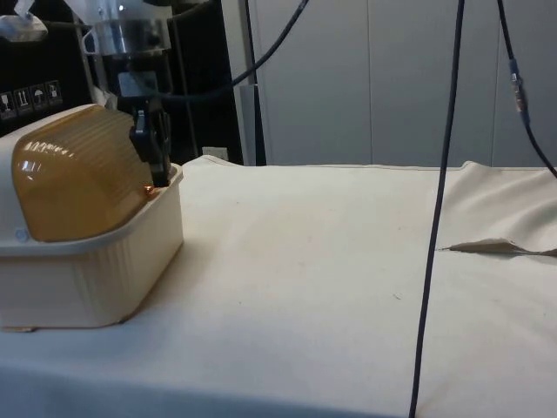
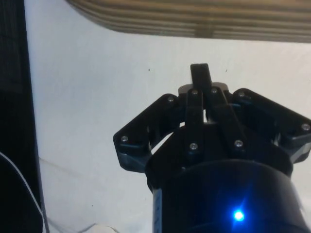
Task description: Open the lid, then close it.
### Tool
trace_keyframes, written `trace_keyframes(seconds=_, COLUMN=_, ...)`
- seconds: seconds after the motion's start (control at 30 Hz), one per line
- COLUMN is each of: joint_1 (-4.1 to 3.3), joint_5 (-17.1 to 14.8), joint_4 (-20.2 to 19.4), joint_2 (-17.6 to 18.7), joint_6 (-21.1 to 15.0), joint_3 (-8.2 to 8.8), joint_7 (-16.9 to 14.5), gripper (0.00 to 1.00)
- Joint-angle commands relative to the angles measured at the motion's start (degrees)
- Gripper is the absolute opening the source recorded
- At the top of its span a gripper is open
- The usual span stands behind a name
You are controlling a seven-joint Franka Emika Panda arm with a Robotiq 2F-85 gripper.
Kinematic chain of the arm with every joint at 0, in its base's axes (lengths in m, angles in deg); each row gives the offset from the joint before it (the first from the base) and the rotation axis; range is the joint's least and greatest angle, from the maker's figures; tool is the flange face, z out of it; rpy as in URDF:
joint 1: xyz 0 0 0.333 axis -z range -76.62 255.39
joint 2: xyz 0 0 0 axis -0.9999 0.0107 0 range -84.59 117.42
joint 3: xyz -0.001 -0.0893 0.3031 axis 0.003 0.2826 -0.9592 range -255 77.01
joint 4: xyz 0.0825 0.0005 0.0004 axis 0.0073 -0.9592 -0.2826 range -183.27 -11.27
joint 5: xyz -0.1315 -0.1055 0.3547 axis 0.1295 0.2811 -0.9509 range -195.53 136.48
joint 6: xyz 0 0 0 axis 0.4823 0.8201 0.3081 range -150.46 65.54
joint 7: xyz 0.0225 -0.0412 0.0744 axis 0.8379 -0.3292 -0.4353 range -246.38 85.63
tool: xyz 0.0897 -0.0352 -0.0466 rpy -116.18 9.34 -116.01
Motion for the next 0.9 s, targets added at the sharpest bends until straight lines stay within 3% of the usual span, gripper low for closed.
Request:
trace_keyframes(seconds=0.0, joint_1=-0.23, joint_5=0.4, joint_4=-1.6, joint_2=-1.0, joint_6=-1.5, joint_3=0.17, joint_7=0.3, gripper=0.00)
trace_keyframes(seconds=0.1, joint_1=-0.17, joint_5=0.2, joint_4=-3.2, joint_2=-1.9, joint_6=-3.0, joint_3=0.06, joint_7=0.2, gripper=0.00)
trace_keyframes(seconds=0.13, joint_1=0.00, joint_5=0.0, joint_4=-2.5, joint_2=-1.4, joint_6=-1.9, joint_3=0.00, joint_7=-0.1, gripper=0.00)
trace_keyframes(seconds=0.17, joint_1=-0.11, joint_5=0.1, joint_4=-4.4, joint_2=-2.6, joint_6=-4.0, joint_3=-0.06, joint_7=0.1, gripper=0.00)
trace_keyframes(seconds=0.5, joint_1=-0.17, joint_5=0.2, joint_4=-9.1, joint_2=-5.0, joint_6=-8.4, joint_3=-0.23, joint_7=0.5, gripper=0.00)
trace_keyframes(seconds=0.8, joint_1=-0.06, joint_5=0.1, joint_4=-9.5, joint_2=-5.2, joint_6=-8.7, joint_3=-0.29, joint_7=0.4, gripper=0.00)
trace_keyframes(seconds=0.87, joint_1=0.00, joint_5=0.1, joint_4=-9.4, joint_2=-5.2, joint_6=-8.5, joint_3=-0.34, joint_7=0.3, gripper=0.07)
